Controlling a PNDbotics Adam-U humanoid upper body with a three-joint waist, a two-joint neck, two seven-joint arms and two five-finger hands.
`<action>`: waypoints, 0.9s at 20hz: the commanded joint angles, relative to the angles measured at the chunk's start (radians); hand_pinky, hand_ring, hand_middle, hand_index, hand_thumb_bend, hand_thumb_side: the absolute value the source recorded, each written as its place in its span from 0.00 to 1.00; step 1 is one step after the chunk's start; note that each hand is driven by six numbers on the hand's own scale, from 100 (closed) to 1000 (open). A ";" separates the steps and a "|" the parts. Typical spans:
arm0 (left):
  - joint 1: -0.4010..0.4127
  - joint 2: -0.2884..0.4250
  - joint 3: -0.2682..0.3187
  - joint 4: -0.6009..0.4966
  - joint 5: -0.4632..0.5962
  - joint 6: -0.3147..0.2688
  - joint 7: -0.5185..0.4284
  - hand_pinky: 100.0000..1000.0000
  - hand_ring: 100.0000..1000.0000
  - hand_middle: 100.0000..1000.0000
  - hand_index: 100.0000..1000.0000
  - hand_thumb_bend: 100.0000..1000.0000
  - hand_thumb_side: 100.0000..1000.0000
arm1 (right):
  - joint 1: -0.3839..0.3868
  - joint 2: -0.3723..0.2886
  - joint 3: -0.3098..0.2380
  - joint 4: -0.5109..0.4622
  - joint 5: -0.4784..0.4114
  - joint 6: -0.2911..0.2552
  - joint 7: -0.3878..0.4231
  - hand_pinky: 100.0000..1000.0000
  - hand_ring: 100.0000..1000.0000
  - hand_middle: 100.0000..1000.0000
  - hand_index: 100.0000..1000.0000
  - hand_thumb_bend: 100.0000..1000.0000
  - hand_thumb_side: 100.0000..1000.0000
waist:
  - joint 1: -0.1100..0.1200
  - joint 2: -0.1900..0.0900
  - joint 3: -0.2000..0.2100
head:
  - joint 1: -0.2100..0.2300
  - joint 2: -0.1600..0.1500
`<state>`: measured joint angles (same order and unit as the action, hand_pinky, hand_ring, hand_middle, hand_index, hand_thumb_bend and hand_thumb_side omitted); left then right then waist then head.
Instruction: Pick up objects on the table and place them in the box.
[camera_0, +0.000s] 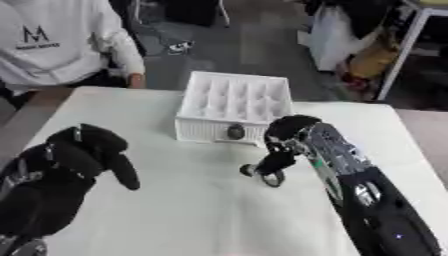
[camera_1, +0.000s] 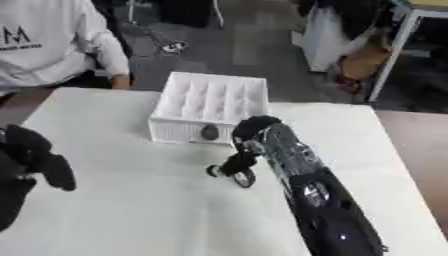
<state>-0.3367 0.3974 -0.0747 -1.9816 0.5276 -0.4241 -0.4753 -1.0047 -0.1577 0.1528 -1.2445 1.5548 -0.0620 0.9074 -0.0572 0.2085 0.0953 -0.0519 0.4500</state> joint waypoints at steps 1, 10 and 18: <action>-0.009 0.026 0.005 -0.018 -0.001 -0.001 0.003 0.48 0.50 0.71 0.68 0.48 0.63 | -0.012 -0.011 -0.011 0.005 0.010 0.002 0.000 0.86 0.60 0.52 0.67 0.47 0.98 | 0.005 -0.020 0.002 | 0.008 -0.017; -0.014 0.022 0.006 -0.018 -0.001 -0.002 0.002 0.48 0.50 0.71 0.68 0.48 0.63 | 0.006 0.014 -0.046 0.095 0.037 0.047 -0.088 0.82 0.59 0.55 0.69 0.49 1.00 | 0.007 -0.016 0.007 | 0.016 -0.033; -0.013 0.021 0.006 -0.018 -0.002 0.000 0.002 0.48 0.50 0.71 0.68 0.49 0.63 | 0.000 0.007 -0.079 0.164 0.042 0.055 -0.171 0.81 0.58 0.55 0.69 0.48 1.00 | 0.007 -0.014 0.010 | 0.017 -0.032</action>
<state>-0.3376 0.3974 -0.0747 -1.9816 0.5275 -0.4241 -0.4754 -0.9913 -0.1389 0.0845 -1.0772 1.5923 -0.0084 0.7484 -0.0571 0.2086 0.1041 -0.0425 0.4244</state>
